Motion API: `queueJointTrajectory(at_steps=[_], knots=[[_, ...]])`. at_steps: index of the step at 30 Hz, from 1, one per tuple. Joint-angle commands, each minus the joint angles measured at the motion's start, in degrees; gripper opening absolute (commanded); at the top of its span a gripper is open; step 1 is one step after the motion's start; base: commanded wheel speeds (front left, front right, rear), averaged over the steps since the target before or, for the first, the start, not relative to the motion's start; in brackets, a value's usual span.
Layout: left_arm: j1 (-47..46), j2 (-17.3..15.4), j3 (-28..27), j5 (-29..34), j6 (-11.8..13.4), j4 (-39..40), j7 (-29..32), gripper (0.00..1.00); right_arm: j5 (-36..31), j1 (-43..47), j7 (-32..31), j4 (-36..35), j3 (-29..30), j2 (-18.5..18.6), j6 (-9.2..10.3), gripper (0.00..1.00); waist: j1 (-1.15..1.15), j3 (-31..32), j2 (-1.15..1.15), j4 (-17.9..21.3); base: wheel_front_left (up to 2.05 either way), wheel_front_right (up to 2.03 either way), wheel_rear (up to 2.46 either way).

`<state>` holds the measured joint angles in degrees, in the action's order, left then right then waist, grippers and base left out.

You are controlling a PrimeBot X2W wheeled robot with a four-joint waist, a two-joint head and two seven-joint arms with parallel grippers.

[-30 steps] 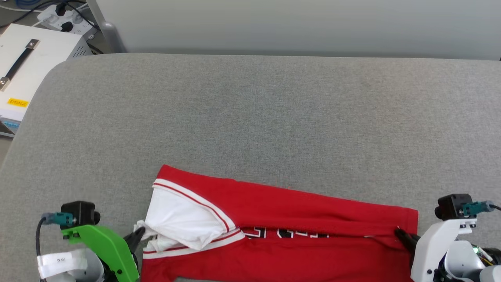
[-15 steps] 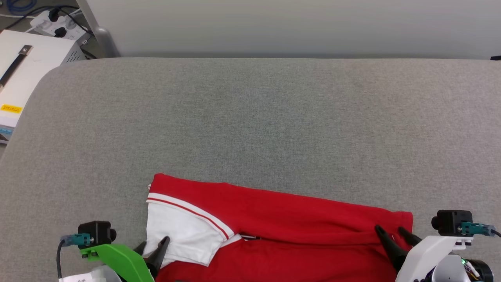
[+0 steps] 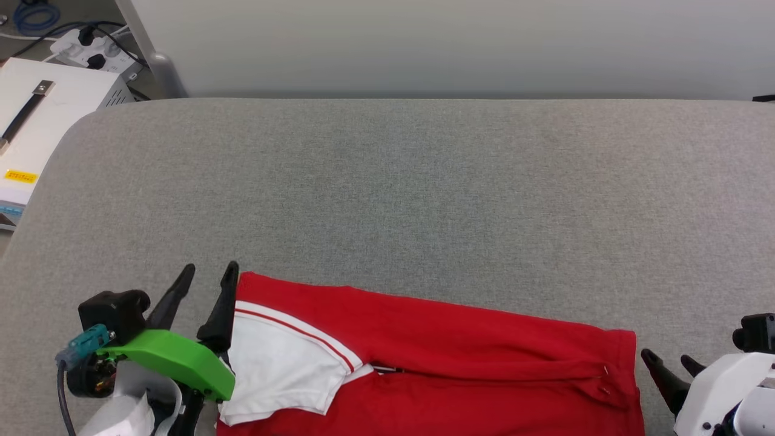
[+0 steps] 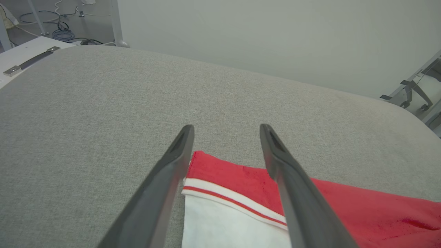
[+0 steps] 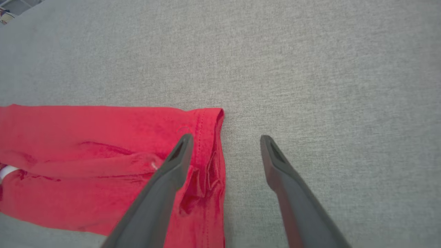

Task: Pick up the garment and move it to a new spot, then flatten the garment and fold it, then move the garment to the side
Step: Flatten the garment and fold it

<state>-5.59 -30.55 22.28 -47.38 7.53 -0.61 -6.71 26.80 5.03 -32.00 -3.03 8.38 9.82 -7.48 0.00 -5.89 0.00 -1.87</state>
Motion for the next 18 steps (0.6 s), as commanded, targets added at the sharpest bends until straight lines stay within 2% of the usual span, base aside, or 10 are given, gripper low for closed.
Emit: queueJointTrajectory(at_steps=[1, 5, 9, 18], knots=[[-1.4, 0.3, -0.1, 2.3, 0.9, 0.8, -2.2, 1.0, -0.5, 1.0, -2.8, -0.4, 0.5, 0.1, -0.01, 1.0, 0.0, -0.2, 0.0, -0.4, 0.0, 0.0, 0.0], [-2.2, 1.3, -0.5, 6.3, 3.6, 2.3, -5.8, 1.0, -0.5, 1.0, -8.5, -1.4, 0.6, -0.1, -0.01, 1.0, 0.0, -1.0, 0.0, -1.1, 0.0, 0.0, 0.0], [-2.1, 2.9, -1.1, 8.9, 6.1, 3.9, -7.2, 1.0, -0.5, 0.3, -11.2, -0.8, -0.1, -0.6, -0.01, 1.0, 0.0, -2.0, 0.0, -1.9, 0.0, 0.0, 0.0], [-1.4, 4.4, -0.6, 12.3, 7.6, 7.1, -7.9, 1.0, 1.0, -0.6, -14.4, 5.4, -2.7, -1.6, -0.01, 1.0, 0.0, -4.4, 0.0, -3.7, 0.0, 0.0, 0.0]])
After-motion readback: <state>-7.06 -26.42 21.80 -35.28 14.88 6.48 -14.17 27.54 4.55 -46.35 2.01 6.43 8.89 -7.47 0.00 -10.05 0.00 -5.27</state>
